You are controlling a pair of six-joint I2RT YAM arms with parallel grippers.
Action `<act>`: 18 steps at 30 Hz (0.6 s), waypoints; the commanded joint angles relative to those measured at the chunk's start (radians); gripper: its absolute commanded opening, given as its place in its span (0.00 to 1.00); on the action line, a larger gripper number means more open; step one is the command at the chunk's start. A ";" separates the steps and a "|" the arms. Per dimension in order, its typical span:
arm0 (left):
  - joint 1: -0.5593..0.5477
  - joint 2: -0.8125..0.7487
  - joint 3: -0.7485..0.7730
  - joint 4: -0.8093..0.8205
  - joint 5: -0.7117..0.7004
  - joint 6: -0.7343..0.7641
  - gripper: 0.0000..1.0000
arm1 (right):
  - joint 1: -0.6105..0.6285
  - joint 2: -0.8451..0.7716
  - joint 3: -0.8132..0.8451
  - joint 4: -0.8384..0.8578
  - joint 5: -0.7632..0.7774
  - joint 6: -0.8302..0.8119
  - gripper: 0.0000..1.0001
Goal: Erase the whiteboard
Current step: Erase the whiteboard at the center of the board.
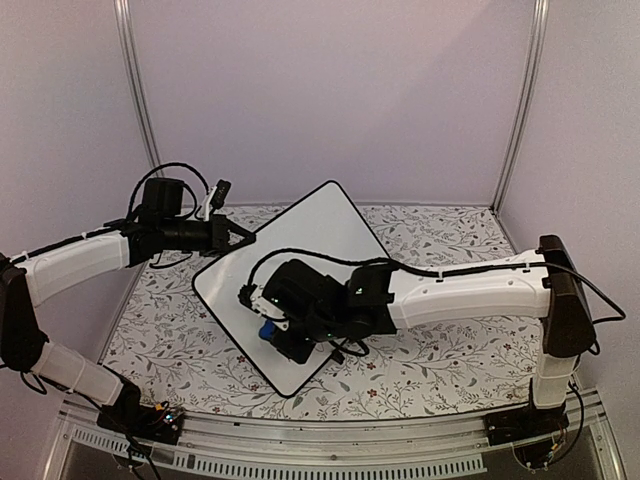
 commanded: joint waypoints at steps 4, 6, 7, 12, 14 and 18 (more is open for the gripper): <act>0.004 0.006 -0.007 -0.026 -0.058 0.024 0.00 | 0.003 0.034 -0.022 -0.016 -0.057 0.018 0.08; 0.004 0.008 -0.006 -0.025 -0.057 0.024 0.00 | 0.004 0.034 -0.036 -0.016 -0.059 0.024 0.08; 0.003 0.008 -0.006 -0.026 -0.056 0.023 0.00 | 0.003 0.034 -0.043 -0.016 -0.059 0.026 0.08; 0.003 0.010 -0.007 -0.025 -0.054 0.023 0.00 | 0.003 0.034 -0.079 -0.013 -0.065 0.042 0.08; 0.003 0.010 -0.006 -0.027 -0.057 0.023 0.00 | 0.003 0.034 -0.090 -0.013 -0.068 0.048 0.08; 0.004 0.008 -0.006 -0.026 -0.058 0.025 0.00 | 0.003 0.033 -0.104 -0.024 -0.067 0.055 0.08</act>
